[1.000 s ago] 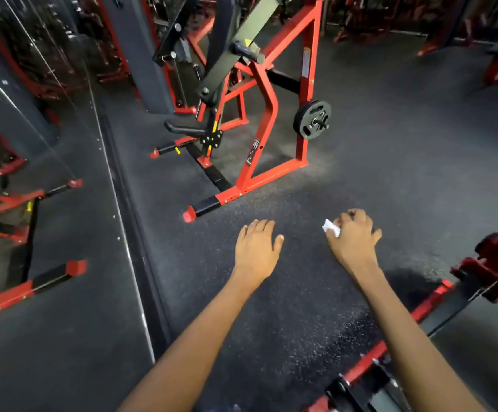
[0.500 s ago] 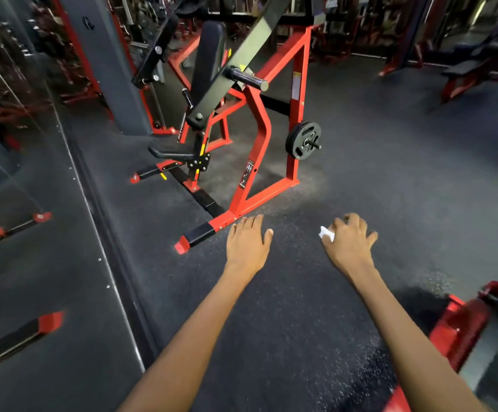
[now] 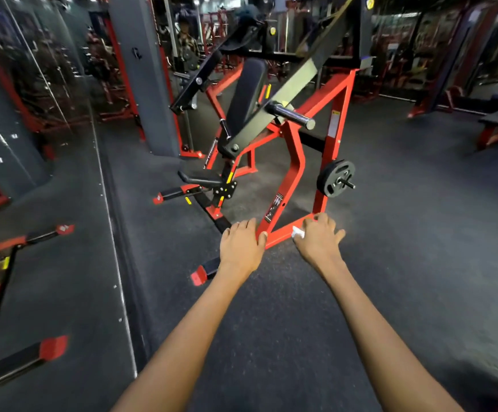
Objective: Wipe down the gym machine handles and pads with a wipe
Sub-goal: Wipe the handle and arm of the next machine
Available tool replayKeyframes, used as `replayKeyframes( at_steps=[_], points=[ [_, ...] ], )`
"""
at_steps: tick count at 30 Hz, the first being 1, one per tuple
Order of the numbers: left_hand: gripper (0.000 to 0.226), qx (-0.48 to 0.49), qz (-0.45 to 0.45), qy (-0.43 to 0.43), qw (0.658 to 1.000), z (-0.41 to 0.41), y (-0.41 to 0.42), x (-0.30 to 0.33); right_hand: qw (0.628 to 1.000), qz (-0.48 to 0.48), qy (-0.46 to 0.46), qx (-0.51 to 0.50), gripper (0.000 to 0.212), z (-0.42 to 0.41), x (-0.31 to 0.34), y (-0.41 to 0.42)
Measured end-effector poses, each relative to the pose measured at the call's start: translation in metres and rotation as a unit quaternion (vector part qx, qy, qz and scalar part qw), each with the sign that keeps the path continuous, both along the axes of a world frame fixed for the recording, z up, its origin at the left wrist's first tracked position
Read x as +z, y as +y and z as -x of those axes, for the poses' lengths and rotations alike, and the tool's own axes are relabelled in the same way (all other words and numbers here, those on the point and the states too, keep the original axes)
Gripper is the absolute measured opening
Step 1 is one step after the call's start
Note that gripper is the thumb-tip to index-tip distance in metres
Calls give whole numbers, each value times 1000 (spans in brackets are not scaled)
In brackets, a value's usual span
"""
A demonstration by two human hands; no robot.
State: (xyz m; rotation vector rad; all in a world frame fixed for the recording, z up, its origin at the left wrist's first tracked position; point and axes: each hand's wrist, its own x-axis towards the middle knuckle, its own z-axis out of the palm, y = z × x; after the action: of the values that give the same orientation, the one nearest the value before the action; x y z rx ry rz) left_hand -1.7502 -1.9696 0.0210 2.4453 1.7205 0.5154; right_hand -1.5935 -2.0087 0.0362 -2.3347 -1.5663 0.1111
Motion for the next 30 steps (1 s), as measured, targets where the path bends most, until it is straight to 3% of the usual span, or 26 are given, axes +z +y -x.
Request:
replayKeyframes(
  at_steps=[18, 30],
  points=[
    [47, 103, -13, 8, 995, 49, 353, 15, 991, -16, -14, 135, 35, 44, 1, 406],
    [46, 52, -39, 20, 998, 166, 654, 7, 994, -30, 11, 105, 34, 153, 2, 696]
  ],
)
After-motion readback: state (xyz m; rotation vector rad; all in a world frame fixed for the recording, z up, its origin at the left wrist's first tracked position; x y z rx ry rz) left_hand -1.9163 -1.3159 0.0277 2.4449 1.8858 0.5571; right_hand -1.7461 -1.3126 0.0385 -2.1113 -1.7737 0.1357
